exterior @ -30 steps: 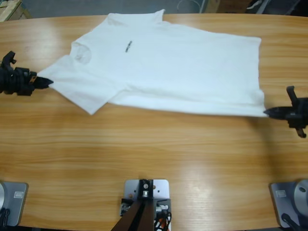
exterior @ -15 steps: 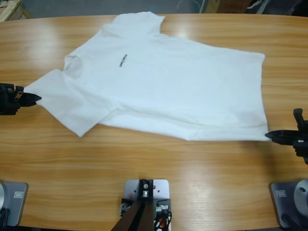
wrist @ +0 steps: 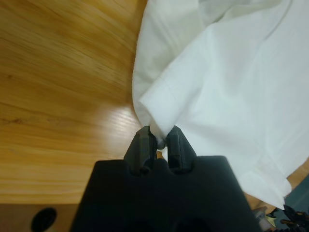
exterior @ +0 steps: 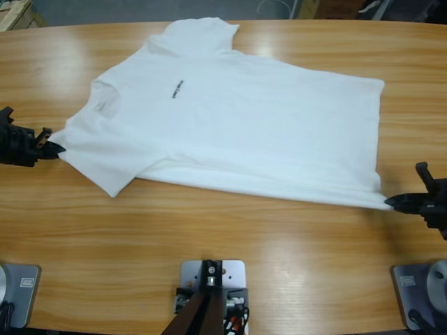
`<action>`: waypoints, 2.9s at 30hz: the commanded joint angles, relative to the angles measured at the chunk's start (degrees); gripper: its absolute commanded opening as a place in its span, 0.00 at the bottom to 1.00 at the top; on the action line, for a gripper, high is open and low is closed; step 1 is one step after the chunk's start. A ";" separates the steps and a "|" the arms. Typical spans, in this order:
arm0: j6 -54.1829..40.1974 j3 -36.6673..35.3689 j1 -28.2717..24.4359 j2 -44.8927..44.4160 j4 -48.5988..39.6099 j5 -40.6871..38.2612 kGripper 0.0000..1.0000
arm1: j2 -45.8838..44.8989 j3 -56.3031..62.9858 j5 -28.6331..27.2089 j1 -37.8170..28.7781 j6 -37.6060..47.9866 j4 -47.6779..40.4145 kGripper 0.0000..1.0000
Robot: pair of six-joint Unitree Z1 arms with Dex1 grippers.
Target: Fold clothes
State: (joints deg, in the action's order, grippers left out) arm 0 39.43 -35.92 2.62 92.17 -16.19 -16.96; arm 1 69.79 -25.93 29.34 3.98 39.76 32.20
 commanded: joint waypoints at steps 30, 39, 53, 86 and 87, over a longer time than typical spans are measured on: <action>-16.38 -14.11 1.27 0.07 -4.31 -5.29 0.64 | -0.76 -2.18 -0.25 -2.48 -3.08 -3.29 0.96; -18.65 -15.22 1.32 10.14 -4.48 -5.94 0.64 | -0.34 -3.74 -1.00 -2.99 -5.62 -3.29 0.96; -21.76 -15.50 0.36 14.08 -4.15 -9.41 0.60 | 7.50 -10.90 -4.24 -15.67 -6.89 -4.17 0.96; -26.51 -20.05 2.13 17.63 -6.84 -4.41 0.61 | 8.31 -10.81 -3.76 -16.20 -6.98 -3.99 0.96; -26.51 -20.17 2.13 17.80 -6.84 -4.59 0.61 | 8.26 -10.81 -3.78 -16.20 -6.98 -3.96 0.96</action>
State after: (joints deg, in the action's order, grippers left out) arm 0 13.51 -55.15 3.91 105.67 -22.26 -20.41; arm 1 76.81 -36.87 26.13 -11.62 33.40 28.15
